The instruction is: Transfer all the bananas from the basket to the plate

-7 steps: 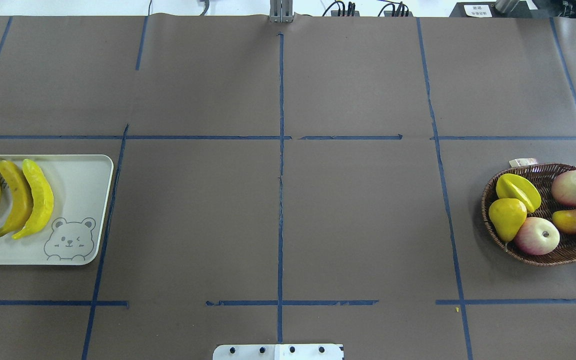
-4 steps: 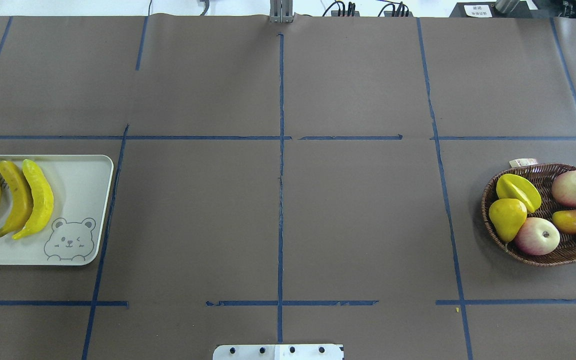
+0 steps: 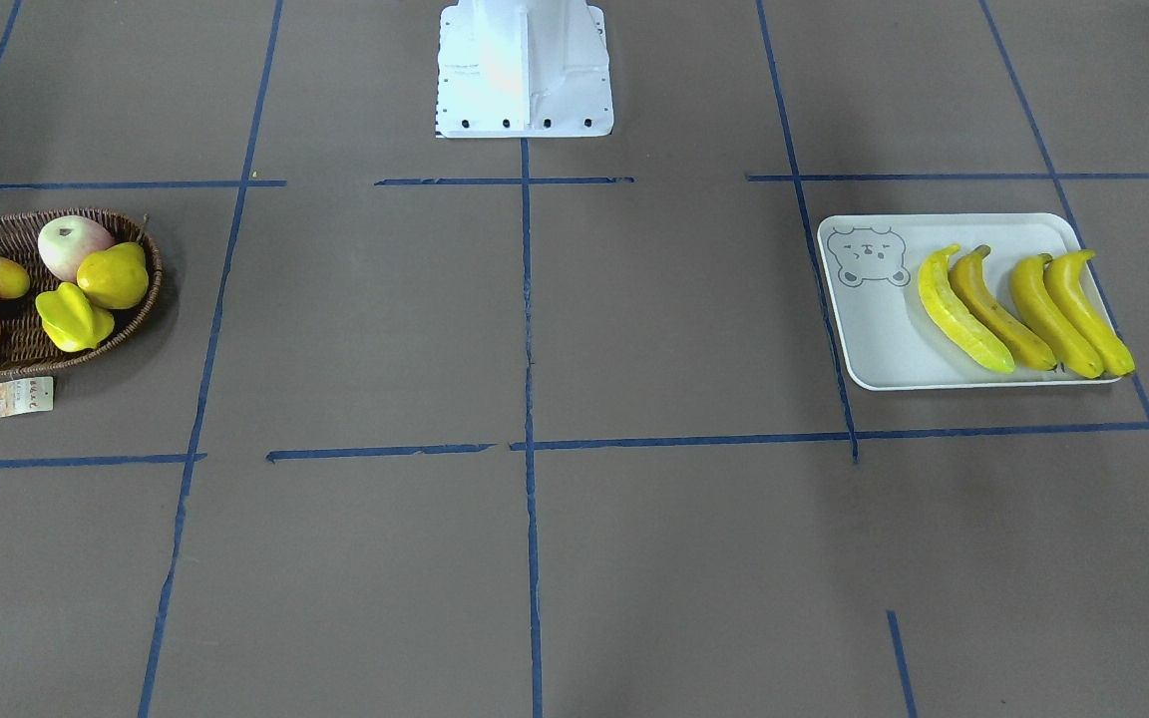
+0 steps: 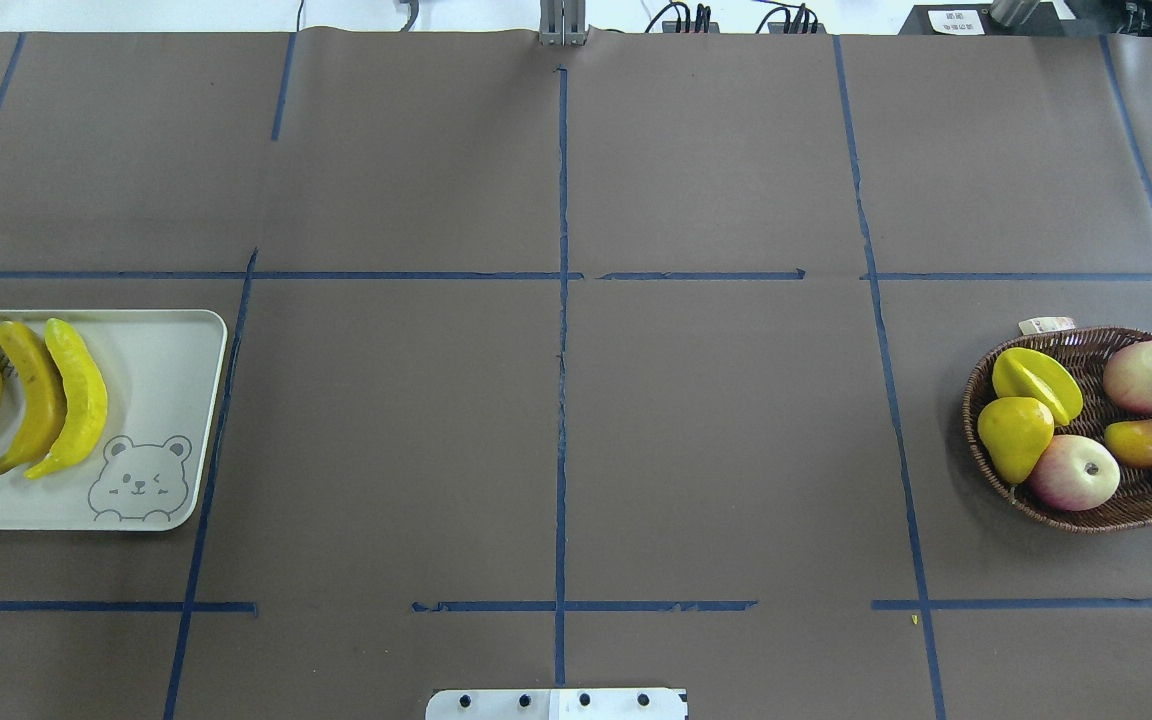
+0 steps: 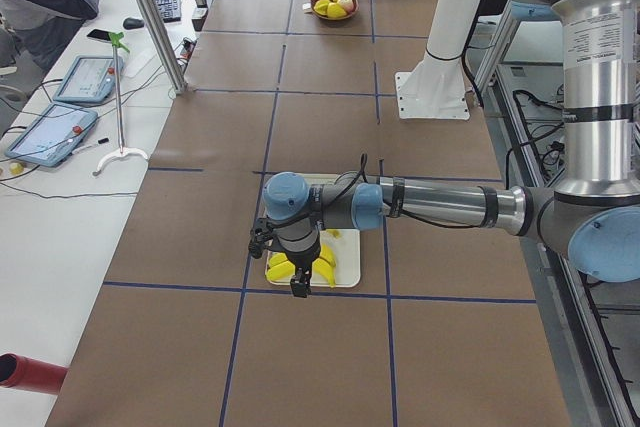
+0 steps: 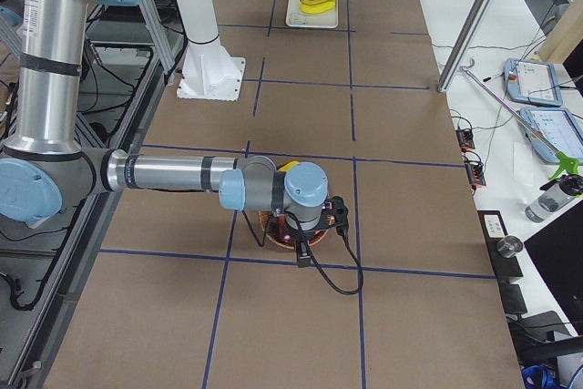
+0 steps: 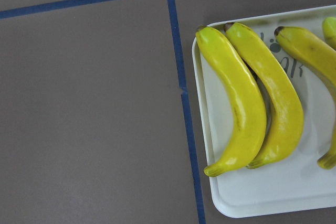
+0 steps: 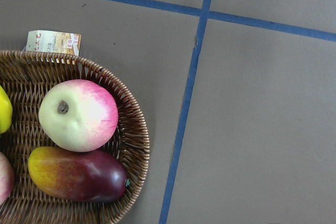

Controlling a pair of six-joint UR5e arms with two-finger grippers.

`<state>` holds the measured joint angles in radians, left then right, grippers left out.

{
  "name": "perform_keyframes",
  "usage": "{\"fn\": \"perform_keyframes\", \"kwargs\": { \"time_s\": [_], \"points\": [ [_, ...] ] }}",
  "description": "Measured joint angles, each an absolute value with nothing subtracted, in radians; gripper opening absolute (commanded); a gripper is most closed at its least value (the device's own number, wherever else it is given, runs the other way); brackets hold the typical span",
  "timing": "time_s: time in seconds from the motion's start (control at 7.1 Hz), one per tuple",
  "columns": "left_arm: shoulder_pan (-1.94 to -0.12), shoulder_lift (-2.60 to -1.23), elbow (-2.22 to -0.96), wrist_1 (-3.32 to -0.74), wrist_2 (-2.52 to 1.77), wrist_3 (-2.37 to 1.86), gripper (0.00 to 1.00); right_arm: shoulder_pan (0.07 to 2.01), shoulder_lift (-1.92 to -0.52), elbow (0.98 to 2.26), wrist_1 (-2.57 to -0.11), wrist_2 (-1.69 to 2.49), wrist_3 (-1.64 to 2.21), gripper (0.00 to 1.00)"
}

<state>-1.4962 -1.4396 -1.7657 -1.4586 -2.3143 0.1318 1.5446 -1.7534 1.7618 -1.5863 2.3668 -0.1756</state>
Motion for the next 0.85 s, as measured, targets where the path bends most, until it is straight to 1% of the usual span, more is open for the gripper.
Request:
{"fn": "perform_keyframes", "kwargs": {
  "time_s": [0.85],
  "points": [
    [-1.496,-1.435,-1.761,-1.471,-2.31,0.133,1.0,1.544,-1.752,1.761,-1.586,2.367,-0.175,1.0]
  ]
}}
